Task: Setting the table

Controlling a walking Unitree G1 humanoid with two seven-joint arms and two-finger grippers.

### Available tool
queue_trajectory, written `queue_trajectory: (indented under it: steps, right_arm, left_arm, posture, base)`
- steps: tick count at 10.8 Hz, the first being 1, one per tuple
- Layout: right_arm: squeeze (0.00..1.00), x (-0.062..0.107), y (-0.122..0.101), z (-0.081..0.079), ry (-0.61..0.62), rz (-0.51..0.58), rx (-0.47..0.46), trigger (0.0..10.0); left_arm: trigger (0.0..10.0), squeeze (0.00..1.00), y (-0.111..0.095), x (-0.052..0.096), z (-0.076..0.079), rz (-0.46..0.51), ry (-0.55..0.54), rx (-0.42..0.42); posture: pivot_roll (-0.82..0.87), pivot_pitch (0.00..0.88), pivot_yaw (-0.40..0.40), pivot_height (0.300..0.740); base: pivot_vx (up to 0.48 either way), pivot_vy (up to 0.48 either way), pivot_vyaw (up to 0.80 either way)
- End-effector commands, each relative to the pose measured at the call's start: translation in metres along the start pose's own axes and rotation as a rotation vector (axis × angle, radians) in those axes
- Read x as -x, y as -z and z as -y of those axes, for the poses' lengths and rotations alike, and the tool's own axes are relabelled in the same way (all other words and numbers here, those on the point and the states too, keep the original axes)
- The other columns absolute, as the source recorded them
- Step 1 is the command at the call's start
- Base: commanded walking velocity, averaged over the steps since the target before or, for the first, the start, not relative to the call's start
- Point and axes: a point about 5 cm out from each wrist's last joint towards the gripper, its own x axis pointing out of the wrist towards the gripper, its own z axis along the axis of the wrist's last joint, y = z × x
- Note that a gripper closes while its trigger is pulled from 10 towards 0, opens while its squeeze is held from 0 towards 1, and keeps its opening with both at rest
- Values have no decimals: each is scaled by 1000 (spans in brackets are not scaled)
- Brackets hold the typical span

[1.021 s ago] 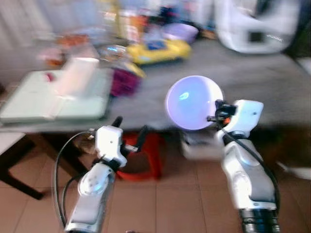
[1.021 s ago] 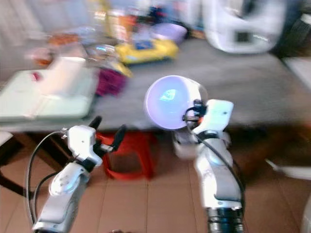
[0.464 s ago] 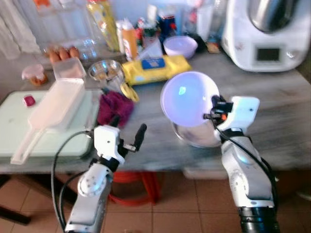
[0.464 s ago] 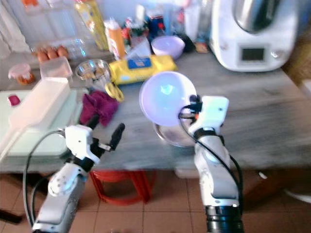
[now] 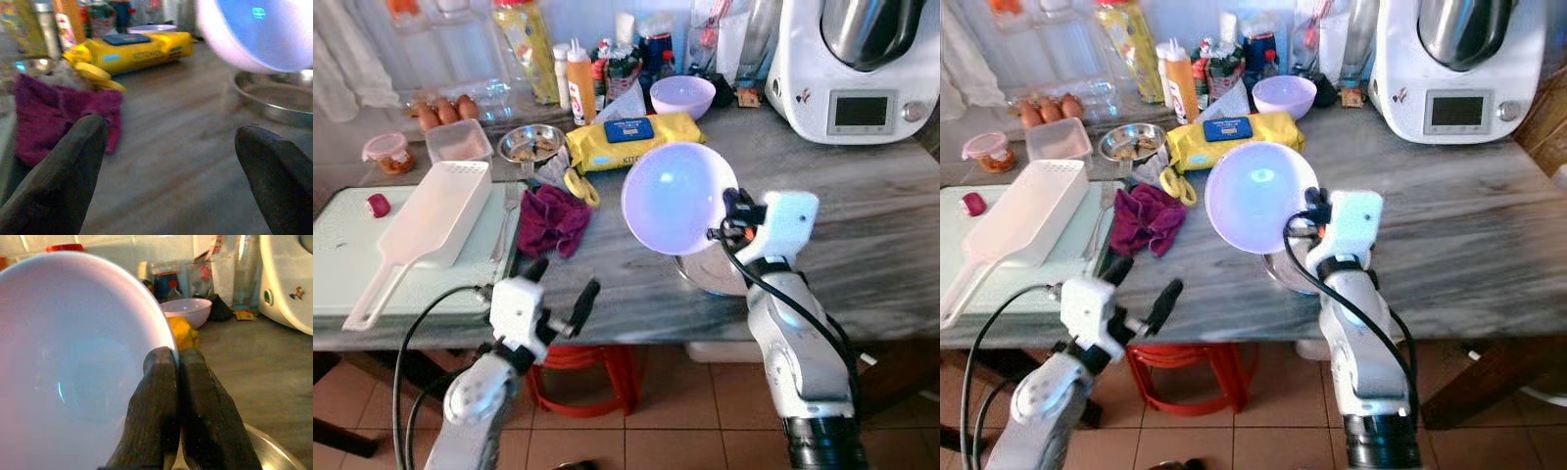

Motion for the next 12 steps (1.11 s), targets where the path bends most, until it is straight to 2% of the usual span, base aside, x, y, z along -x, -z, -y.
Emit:
queue_trajectory:
  steps: [1,3,5,7,8,10,12]
  right_arm:
    - [0,-5,-9,-3,-18,9,0,10000]
    - [0,-13,-4,-10,-42,-69,-50,10000]
    - [0,-20,0,-15,-43,-148,-158,10000]
    - [0,-24,5,-16,-26,-210,-185,10000]
    - [0,-26,6,-18,-27,-243,-276,10000]
    - [0,-28,9,-21,-36,-280,-283,10000]
    - [0,-31,11,-34,-75,-312,-341,10000]
  left_arm:
    - [10000,0,-2,2,1,-1,27,-3]
    - [10000,0,1,3,3,-19,38,-8]
    - [10000,0,4,4,7,-21,52,-1]
    - [10000,0,6,2,7,-20,58,2]
    - [10000,0,5,2,7,-14,67,7]
    - [10000,0,4,3,7,-18,75,5]
    - [10000,0,2,4,6,-20,82,-2]
  posture:
    - [-34,134,54,740]
    - [-38,138,53,740]
    - [-36,138,54,740]
    - [-34,135,54,740]
    - [-35,136,52,740]
    - [-33,134,50,740]
    - [-28,131,49,740]
  base:
    - [0,0,0]
    - [0,0,0]
    - [0,0,0]
    - [0,0,0]
    - [0,0,0]
    - [0,0,0]
    - [0,0,0]
